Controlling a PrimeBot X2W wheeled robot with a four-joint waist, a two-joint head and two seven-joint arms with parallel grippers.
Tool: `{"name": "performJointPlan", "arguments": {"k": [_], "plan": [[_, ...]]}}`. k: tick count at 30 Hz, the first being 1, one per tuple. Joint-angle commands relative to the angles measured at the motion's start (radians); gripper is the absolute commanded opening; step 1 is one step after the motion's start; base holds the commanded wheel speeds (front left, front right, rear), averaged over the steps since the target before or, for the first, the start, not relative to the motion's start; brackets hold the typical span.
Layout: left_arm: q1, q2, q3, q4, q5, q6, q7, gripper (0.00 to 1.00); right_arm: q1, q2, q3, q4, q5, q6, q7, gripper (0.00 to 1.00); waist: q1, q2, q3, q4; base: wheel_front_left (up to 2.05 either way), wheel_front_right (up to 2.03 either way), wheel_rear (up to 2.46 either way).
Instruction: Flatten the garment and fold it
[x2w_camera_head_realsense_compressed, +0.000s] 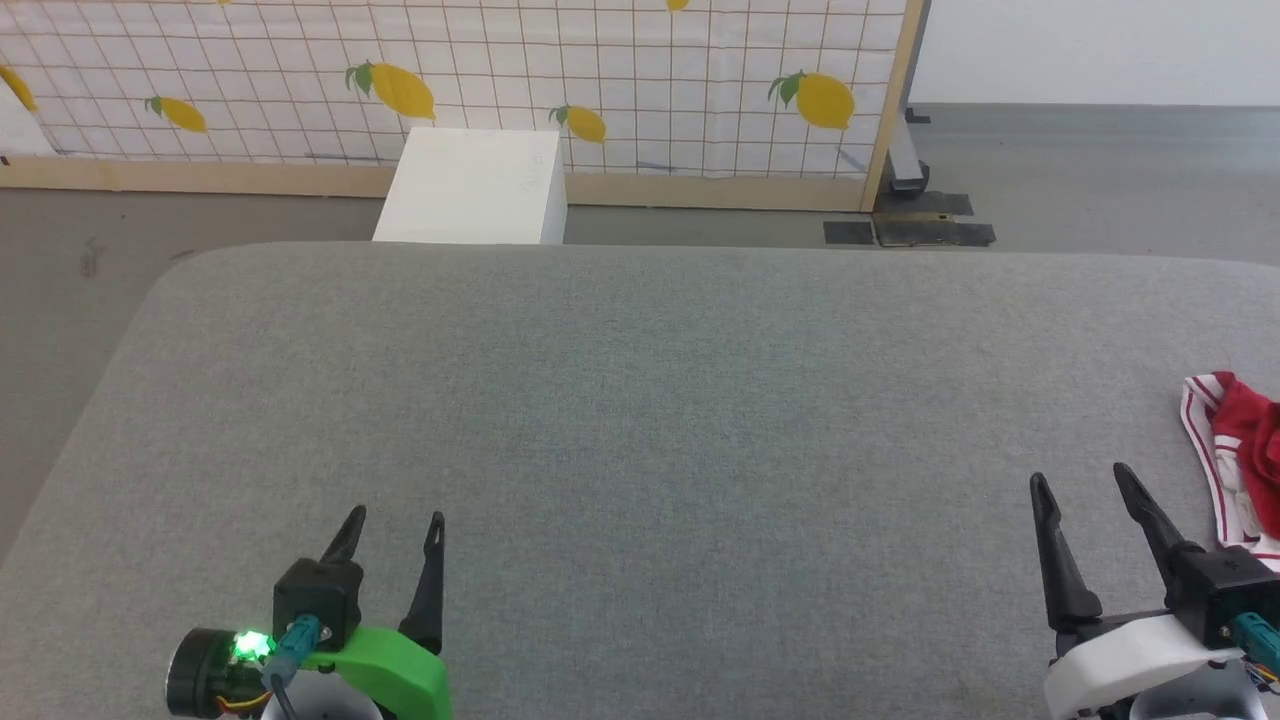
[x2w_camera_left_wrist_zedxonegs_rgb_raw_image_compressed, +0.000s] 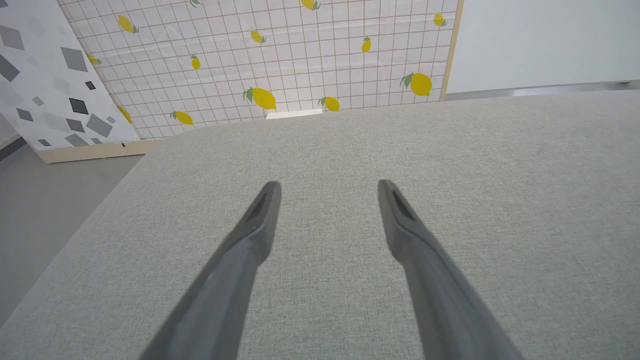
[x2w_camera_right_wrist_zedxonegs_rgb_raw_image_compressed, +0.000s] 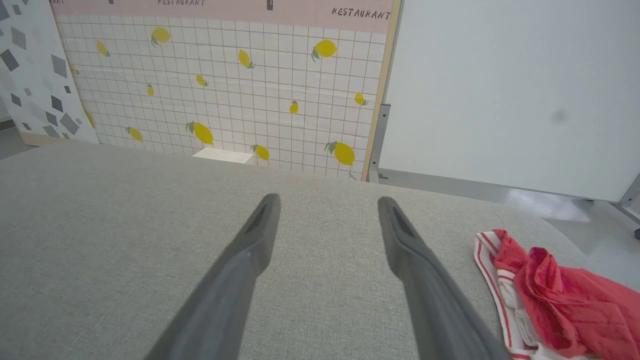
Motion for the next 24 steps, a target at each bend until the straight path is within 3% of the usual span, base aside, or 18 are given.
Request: {"name": "performJointPlan", "arguments": {"k": [1,10,11,24], "plan": [[-0.003,-0.001,-0.003,0.002,0.004,-0.005,0.000,1.00,0.004,0.006,0.000,-0.002,-0.007,-0.001,0.004,1.00,0.0000,0.0000,-0.002,-0.001,0.00,0.00,0.00],[-0.004,-0.008,-0.009,0.005,-0.007,-0.008,0.000,1.00,0.005,0.008,0.001,0.003,-0.005,-0.001,0.009,1.00,0.0000,0.0000,-0.012,-0.002,0.00,0.00,0.00],[0.000,-0.005,-0.010,0.005,-0.009,-0.005,0.001,0.00,0.000,0.003,0.000,0.002,0.000,0.000,0.008,0.00,0.0000,0.0000,-0.012,-0.002,0.00,0.00,0.00],[0.006,-0.038,0.030,-0.002,0.028,-0.031,0.014,0.00,-0.007,0.006,0.007,0.000,-0.002,0.000,0.016,0.00,0.0000,0.0000,-0.009,-0.006,0.00,0.00,0.00]]}}
